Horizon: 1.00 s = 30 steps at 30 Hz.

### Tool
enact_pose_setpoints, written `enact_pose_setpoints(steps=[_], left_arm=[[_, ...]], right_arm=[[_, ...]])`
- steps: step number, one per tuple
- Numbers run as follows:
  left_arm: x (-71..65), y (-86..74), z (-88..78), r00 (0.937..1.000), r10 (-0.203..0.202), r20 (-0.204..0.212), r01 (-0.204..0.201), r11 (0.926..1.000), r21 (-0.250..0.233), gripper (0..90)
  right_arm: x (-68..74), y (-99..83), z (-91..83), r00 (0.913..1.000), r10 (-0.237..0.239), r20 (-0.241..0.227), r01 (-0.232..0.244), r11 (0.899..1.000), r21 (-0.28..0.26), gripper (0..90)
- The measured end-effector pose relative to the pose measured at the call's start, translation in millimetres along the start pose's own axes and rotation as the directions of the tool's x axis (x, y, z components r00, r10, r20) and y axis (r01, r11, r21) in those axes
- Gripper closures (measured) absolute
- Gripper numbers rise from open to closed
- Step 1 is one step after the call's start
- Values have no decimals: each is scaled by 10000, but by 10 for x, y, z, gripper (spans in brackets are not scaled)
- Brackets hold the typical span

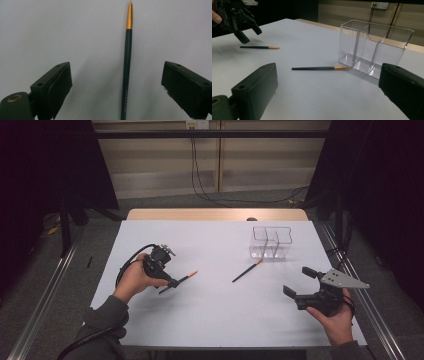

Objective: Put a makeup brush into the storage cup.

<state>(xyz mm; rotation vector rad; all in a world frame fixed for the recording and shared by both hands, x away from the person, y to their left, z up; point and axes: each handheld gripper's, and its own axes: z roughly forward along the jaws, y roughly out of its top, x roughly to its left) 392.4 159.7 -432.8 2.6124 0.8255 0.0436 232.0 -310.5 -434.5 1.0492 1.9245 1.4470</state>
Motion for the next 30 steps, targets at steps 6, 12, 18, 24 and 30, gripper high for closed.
enact_pose_setpoints(steps=[6, 12, 18, 24, 30], left_arm=[[-12, 15, -7, 9992, 409, -43, -408, 9991, 127, 237], [-34, 3, 26, 9981, 564, 246, -575, 9974, 444, 366], [-22, -19, 60, 9973, 635, 355, -662, 9945, 811, 456], [-4, -46, 106, 9978, 504, 430, -545, 9934, 1009, 528], [2, -50, 118, 9975, 574, 413, -614, 9927, 1040, 555]], right_arm=[[-4, 0, -2, 10000, -10, 56, 10, 10000, -23, 19], [-9, -1, -6, 10000, -34, 39, 35, 10000, -34, 19], [-10, -1, -7, 10000, -35, 52, 35, 10000, -24, 19], [-9, -1, -5, 10000, -44, 45, 45, 10000, -48, 19], [-11, -3, -10, 10000, 20, 39, -20, 10000, -4, 19]])
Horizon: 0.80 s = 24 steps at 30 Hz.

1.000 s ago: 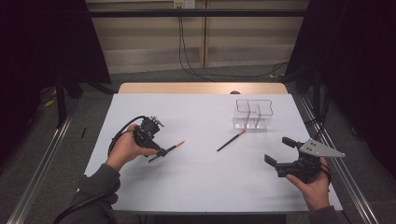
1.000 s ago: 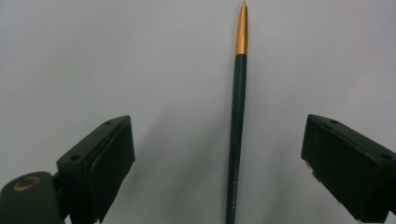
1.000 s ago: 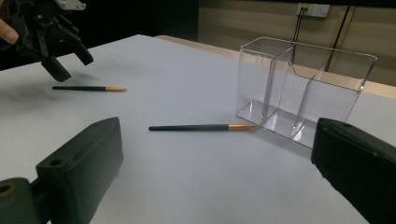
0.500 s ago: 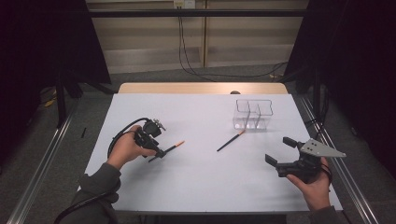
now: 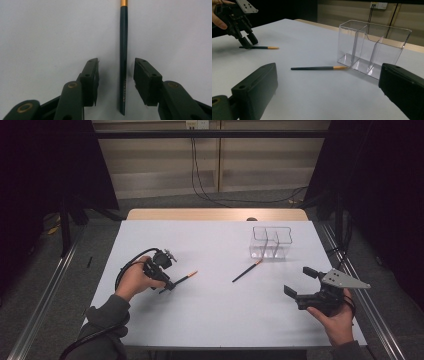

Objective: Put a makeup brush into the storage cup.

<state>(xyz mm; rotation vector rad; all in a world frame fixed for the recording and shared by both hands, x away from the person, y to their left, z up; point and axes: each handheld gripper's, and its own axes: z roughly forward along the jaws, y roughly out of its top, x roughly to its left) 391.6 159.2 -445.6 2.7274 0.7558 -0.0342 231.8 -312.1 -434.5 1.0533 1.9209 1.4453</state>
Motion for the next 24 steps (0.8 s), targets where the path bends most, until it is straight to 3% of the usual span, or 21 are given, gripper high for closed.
enact_pose_setpoints(steps=[4, 6, 9, 10, 14, 15, 16, 17, 18, 19, 22, 24], left_arm=[[-30, 31, 5, 9992, 339, -193, -334, 9990, 285, 593], [-73, 62, 11, 9980, 485, -416, -457, 9968, 652, 621], [-121, 105, 31, 9983, 360, -448, -320, 9957, 874, 678], [-116, 122, 31, 9975, 594, -391, -548, 9926, 1086, 698], [-125, 158, 57, 9982, 434, -408, -379, 9911, 1277, 721], [-110, 171, 55, 9988, 427, -239, -390, 9897, 1378, 725], [-116, 175, 64, 9989, 285, -360, -233, 9901, 1381, 729], [-114, 185, 65, 9981, 481, -392, -415, 9870, 1553, 734], [-138, 182, 83, 9981, 327, -520, -253, 9901, 1379, 740], [-118, 198, 62, 9973, 612, -417, -530, 9831, 1755, 746], [-128, 189, 75, 9987, -3, -512, 74, 9902, 1394, 799], [-121, 181, 68, 9989, -21, -470, 88, 9895, 1439, 845]], right_arm=[[1, 0, 2, 10000, -29, 21, 29, 10000, 0, 19], [1, 1, 2, 10000, -34, 31, 34, 10000, 3, 19], [-2, 0, 2, 10000, -33, 32, 33, 10000, -5, 19], [-2, -1, 2, 10000, -43, 30, 43, 10000, 0, 19], [-2, 0, 0, 10000, -68, 31, 68, 10000, -6, 19], [-2, -1, 1, 10000, -61, 33, 61, 10000, -8, 19], [-2, -1, 1, 10000, -52, 32, 52, 10000, -3, 19], [-1, -1, 1, 10000, -70, 27, 70, 10000, -9, 19], [2, 0, 0, 10000, -75, 21, 75, 10000, -20, 19], [3, 2, -2, 10000, -93, 26, 93, 10000, -14, 19], [1, -1, -1, 9999, -102, 28, 102, 9999, -16, 19], [-5, -5, 0, 9999, -108, 13, 108, 9999, 10, 19]])
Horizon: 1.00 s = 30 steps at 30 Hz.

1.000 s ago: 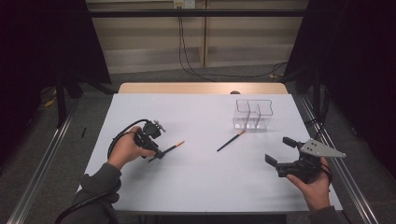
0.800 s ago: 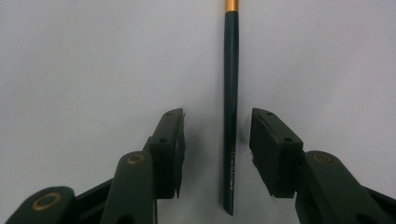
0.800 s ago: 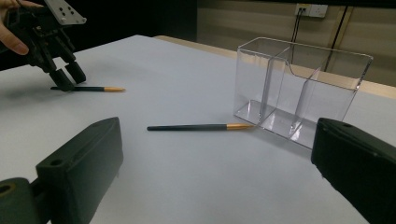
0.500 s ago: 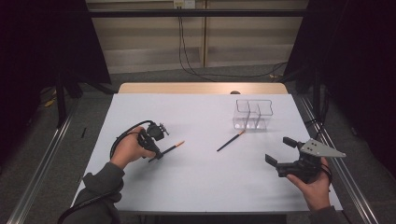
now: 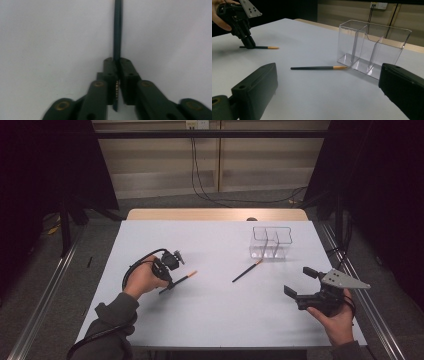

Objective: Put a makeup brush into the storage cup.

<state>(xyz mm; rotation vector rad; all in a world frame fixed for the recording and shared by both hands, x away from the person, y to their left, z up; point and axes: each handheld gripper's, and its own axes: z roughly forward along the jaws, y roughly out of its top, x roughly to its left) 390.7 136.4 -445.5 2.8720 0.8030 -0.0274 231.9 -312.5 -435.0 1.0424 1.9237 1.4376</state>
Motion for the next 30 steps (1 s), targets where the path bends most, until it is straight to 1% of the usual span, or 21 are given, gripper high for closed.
enact_pose_setpoints(steps=[1, 2, 3, 4, 5, 6, 7, 8, 9, 10, 11, 13, 15, 17, 18, 21, 22, 24, 26, 28, 30], left_arm=[[-1, -5, -4, 9997, 237, 4, -237, 9997, 10, 845], [-7, -13, 4, 9999, 127, -65, -128, 9997, -208, 845], [-3, -22, 2, 10000, 30, 76, -28, 9997, -232, 845], [11, -21, -2, 9999, 159, -6, -159, 9997, -172, 845], [13, -23, 2, 10000, 17, 60, -16, 9998, -195, 846], [15, -17, 2, 10000, -41, 41, 41, 9999, -156, 846], [10, -10, 8, 9998, -181, 63, 182, 9997, -147, 846], [20, 2, 5, 9998, -104, 157, 104, 9999, -23, 846], [23, 12, 3, 10000, -45, 80, 44, 10000, 68, 846], [12, 14, 11, 9995, -277, 123, 276, 9996, 74, 846], [22, 20, 3, 9998, -144, 158, 141, 9997, 208, 846], [14, 17, 9, 9998, -188, 80, 186, 9997, 174, 846], [13, 14, 15, 9997, -244, 40, 244, 9997, 15, 846], [13, 7, 11, 9993, -363, 90, 363, 9993, 73, 846], [17, 7, 11, 9995, -326, 58, 326, 9995, 36, 846], [9, -2, 13, 9989, -468, 61, 469, 9989, -87, 847], [16, -5, 4, 9989, -456, 65, 456, 9990, 3, 847], [21, -15, -4, 9977, -665, 139, 666, 9978, -75, 848], [26, -25, -9, 9978, -665, 70, 666, 9976, -205, 848], [23, -40, -17, 9961, -875, 103, 878, 9956, -334, 848], [24, -54, -23, 9961, -880, 105, 884, 9953, -405, 848]], right_arm=[[-1, -3, 1, 10000, 28, 12, -28, 10000, 29, 19], [-1, -3, 1, 10000, 28, 12, -28, 10000, 29, 19], [1, -4, 4, 10000, 44, 22, -44, 10000, 9, 19], [0, -3, 2, 10000, 17, 25, -17, 10000, 36, 19], [4, -1, 1, 10000, 14, 9, -15, 10000, 37, 19], [6, 2, 2, 10000, -5, 6, 5, 10000, -3, 19], [9, 4, 2, 10000, -10, 23, 10, 10000, -5, 19], [15, 6, 1, 10000, 42, 73, -42, 10000, -6, 19], [17, 6, 3, 10000, 29, 64, -29, 10000, -21, 19], [16, 5, 5, 10000, 28, 26, -28, 10000, -10, 19], [16, 3, 5, 10000, 26, 47, -27, 10000, 22, 19], [12, 0, 2, 10000, 24, 0, -24, 10000, 45, 19], [11, 1, 1, 10000, -10, 20, 10, 10000, 4, 19], [7, 1, -1, 10000, -30, 20, 31, 10000, -12, 19], [7, 1, -3, 10000, -20, 39, 20, 10000, 0, 19], [14, 6, -5, 10000, -6, -8, 6, 10000, -8, 19], [15, 7, -5, 10000, -10, 40, 10, 10000, 6, 19], [19, 6, 1, 10000, 34, 64, -34, 10000, -15, 19], [17, 1, 7, 10000, 31, 46, -31, 10000, 13, 19], [10, -6, 19, 10000, -18, 8, 18, 10000, 54, 19], [12, -6, 19, 10000, 13, -24, -13, 10000, 57, 19]])
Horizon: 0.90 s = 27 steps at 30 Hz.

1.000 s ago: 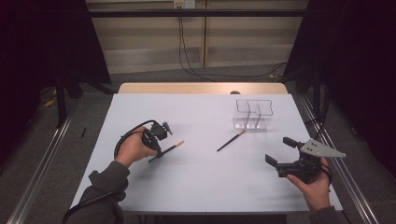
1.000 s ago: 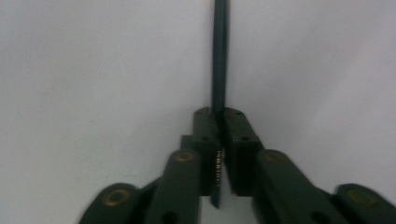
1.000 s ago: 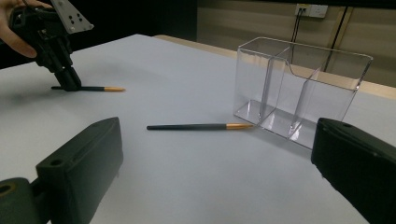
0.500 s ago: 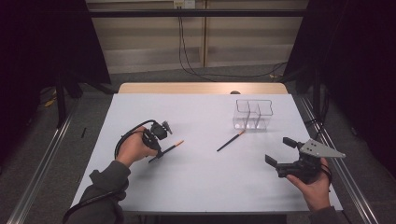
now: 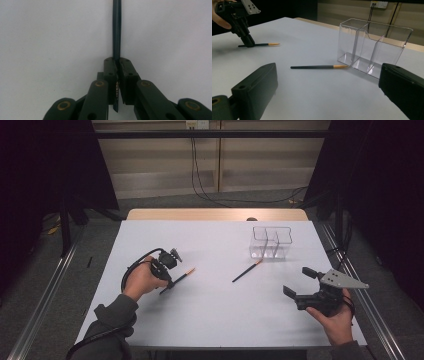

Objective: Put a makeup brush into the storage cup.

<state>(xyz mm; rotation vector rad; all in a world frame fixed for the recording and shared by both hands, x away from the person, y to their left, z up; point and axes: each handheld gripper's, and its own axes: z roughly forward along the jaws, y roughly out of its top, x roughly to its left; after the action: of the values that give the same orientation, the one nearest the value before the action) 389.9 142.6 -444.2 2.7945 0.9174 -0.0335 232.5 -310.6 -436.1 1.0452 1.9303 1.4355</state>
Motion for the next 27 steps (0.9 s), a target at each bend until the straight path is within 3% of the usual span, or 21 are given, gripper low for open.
enact_pose_setpoints(steps=[8, 10, 17, 19, 23, 24, 27], left_arm=[[20, -71, -10, 9993, -346, 164, 356, 9973, -636, 848], [26, -79, -9, 9987, -358, 365, 389, 9954, -873, 848], [9, -62, -28, 9973, -534, 502, 613, 9832, -1722, 848], [9, -66, -33, 9963, -610, 607, 725, 9750, -2101, 848], [2, -68, -47, 9931, -853, 808, 1056, 9498, -2945, 848], [-11, -67, -54, 9909, -1013, 890, 1247, 9393, -3196, 848], [-32, -58, -77, 9917, -972, 844, 1223, 9158, -3826, 848]], right_arm=[[-8, -3, -3, 10000, 76, 4, -76, 10000, -4, 19], [-8, -4, 2, 9999, 93, 47, -93, 10000, -15, 19], [5, -9, 16, 10000, 81, -7, -81, 10000, 50, 19], [6, -9, 16, 10000, 93, -1, -93, 9999, 67, 19], [8, -12, 19, 10000, 87, -19, -87, 9999, 108, 19], [8, -12, 19, 10000, 87, -19, -87, 9999, 108, 19], [14, -13, 32, 10000, 54, -21, -53, 9999, 94, 19]])
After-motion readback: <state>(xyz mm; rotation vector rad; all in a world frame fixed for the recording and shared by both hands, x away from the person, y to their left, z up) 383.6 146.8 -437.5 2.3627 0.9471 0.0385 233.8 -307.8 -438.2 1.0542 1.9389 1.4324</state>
